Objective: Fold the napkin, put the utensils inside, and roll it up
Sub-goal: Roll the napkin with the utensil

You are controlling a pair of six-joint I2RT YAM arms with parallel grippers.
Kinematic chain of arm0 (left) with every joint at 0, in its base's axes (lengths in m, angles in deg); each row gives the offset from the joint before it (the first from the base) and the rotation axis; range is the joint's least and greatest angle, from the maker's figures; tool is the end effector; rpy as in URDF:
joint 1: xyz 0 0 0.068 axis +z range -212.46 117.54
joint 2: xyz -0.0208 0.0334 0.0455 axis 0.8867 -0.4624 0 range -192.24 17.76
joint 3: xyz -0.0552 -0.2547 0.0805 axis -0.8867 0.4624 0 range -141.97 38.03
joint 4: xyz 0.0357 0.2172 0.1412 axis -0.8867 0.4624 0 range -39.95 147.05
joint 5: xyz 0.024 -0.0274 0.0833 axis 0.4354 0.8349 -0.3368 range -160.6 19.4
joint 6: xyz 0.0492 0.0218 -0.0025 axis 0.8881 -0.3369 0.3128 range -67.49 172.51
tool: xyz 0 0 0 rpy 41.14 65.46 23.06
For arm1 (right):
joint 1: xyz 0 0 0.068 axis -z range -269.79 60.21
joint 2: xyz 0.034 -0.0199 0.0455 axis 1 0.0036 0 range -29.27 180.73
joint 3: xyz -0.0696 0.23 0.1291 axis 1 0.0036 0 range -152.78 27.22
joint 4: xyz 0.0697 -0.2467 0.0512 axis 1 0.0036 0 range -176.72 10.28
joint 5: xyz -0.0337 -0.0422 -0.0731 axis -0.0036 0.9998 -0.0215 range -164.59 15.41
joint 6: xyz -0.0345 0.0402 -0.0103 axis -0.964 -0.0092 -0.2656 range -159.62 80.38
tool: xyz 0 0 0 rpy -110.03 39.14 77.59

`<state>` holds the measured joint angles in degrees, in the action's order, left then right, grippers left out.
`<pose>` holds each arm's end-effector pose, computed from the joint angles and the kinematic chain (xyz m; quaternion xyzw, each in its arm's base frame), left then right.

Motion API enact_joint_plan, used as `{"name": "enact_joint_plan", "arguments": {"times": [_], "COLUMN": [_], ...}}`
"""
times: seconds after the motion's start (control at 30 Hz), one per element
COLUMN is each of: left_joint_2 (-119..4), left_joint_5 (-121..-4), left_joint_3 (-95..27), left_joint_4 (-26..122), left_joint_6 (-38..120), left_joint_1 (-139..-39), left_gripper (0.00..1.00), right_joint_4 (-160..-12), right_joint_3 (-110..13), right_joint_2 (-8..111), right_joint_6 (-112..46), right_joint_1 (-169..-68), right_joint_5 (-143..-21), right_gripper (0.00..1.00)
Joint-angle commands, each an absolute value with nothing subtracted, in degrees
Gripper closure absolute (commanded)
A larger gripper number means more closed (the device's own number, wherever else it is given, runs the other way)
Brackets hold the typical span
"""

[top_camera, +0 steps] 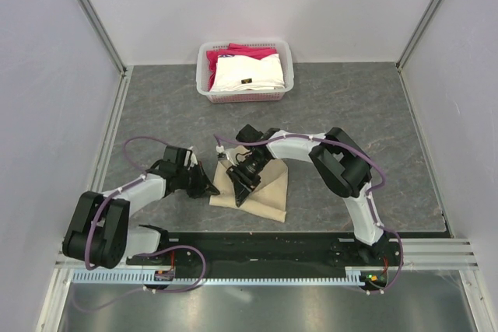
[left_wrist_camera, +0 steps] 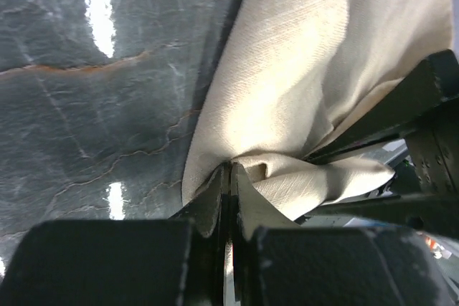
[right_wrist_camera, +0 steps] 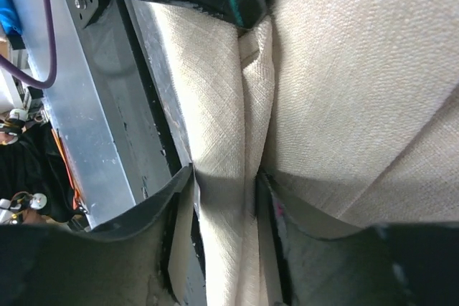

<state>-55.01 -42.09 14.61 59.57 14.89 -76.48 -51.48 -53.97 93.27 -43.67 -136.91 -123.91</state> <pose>0.1913 -0.0654 0.1287 -0.1263 0.9274 -0.3268 0.1308 0.2578 0.3175 0.1246 0.4337 -0.7931 -0.4244 0.0534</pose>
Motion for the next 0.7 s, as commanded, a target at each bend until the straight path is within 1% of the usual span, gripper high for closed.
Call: {"name": "enact_joint_plan", "arguments": {"times": [0.0,0.1,0.17,0.2,0.3,0.37,0.47,0.5,0.53,0.57,0.63,0.67], "left_joint_2": [-57.03,-57.82,-58.26,-58.52,-58.97,-58.97,-59.05,-59.14,-59.06,-59.05,-59.23,-59.23], "left_joint_5": [-45.55,-45.29,-45.46,-45.29,-45.29,-45.46,-45.64,-45.73,-45.81,-46.07,-46.08,-46.16], "left_joint_3": [12.02,11.49,11.40,11.40,11.14,10.96,10.87,10.70,10.52,10.52,10.34,10.34], "left_joint_4": [63.75,64.11,64.20,64.29,64.11,64.29,64.37,64.55,64.81,64.99,65.08,65.17], "left_joint_6": [17.09,17.53,17.62,17.62,17.62,17.80,17.80,17.88,17.97,18.06,18.06,18.15], "left_joint_1": [-76.61,-76.61,-76.61,-76.61,-76.61,-76.61,-76.61,-76.61,-76.61,-76.61,-76.61,-76.61], "left_gripper": [0.98,0.98,0.98,0.98,0.98,0.98,0.98,0.98,0.98,0.98,0.98,0.98], "right_joint_4": [-50.51,-50.68,-51.91,-52.26,-55.94,-59.88,-65.77,-66.93,-67.99,-70.70,-74.91,-75.99], "right_joint_3": [-54.69,-55.66,-55.66,-55.66,-52.60,-48.22,-42.32,-38.56,-36.78,-34.85,-29.57,-27.30], "right_joint_2": [92.20,88.87,85.88,84.82,78.16,72.72,66.99,63.40,61.80,60.13,56.26,54.94], "right_joint_6": [-45.51,-45.68,-45.60,-45.59,-45.51,-46.03,-47.52,-48.92,-49.72,-50.60,-53.06,-53.59], "right_joint_1": [-135.94,-135.94,-135.94,-135.94,-136.02,-136.28,-138.21,-139.27,-140.49,-143.81,-147.17,-149.97], "right_joint_5": [-115.29,-112.83,-111.16,-109.07,-105.81,-104.13,-97.73,-92.31,-89.56,-85.97,-79.03,-77.59], "right_gripper": [0.47,0.40,0.38,0.34,0.30,0.29,0.28,0.28,0.28,0.28,0.28,0.29]}}
